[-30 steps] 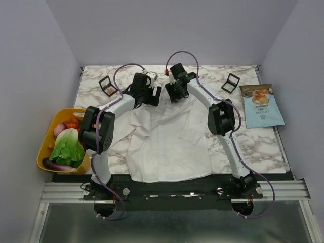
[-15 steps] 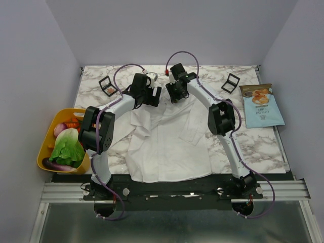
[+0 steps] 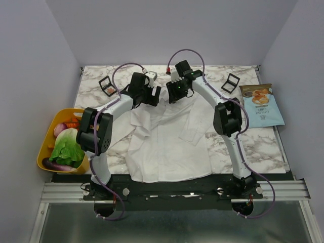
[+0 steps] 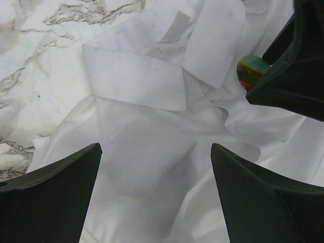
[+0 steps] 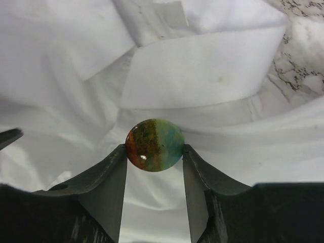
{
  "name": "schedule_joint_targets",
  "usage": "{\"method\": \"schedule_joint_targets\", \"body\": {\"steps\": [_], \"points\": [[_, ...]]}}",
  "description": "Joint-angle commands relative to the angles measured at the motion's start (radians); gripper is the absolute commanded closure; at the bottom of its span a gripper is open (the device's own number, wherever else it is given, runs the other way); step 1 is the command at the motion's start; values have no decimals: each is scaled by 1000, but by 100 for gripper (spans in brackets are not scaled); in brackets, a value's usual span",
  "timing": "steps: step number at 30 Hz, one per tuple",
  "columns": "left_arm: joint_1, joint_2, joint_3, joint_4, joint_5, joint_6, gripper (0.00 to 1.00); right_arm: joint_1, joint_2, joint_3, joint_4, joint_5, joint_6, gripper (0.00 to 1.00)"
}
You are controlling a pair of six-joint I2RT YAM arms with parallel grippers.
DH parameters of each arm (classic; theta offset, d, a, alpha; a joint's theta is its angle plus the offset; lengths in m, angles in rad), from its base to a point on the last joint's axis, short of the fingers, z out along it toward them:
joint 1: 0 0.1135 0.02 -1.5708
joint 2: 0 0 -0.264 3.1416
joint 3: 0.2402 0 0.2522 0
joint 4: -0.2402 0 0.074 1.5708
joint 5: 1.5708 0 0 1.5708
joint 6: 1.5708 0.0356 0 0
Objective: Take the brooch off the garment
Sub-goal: Remove the brooch from the clothes.
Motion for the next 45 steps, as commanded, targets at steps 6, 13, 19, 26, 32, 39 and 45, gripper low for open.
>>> {"method": "schedule_joint_targets", "body": {"steps": [6, 13, 19, 26, 32, 39, 45], "points": [[42, -138, -29, 73, 249, 130, 1, -46, -193, -82, -60, -363, -78, 55], [42, -242, -92, 81, 530, 260, 1, -61, -257, -134, -134, -610, -145, 55], [42, -348, -177, 127, 671, 340, 1, -60, -253, -127, -287, -758, -279, 55], [36, -455, -292, 176, 703, 399, 1, -60, -257, -134, -434, -867, -409, 55], [-43, -524, -339, 118, 599, 514, 1, -60, -245, -128, -505, -871, -451, 55], [-50, -518, -400, 171, 573, 540, 1, -60, -311, -220, -343, -635, -396, 53], [-124, -495, -477, 194, 420, 730, 1, -115, -354, -274, -329, -594, -360, 46]]}}
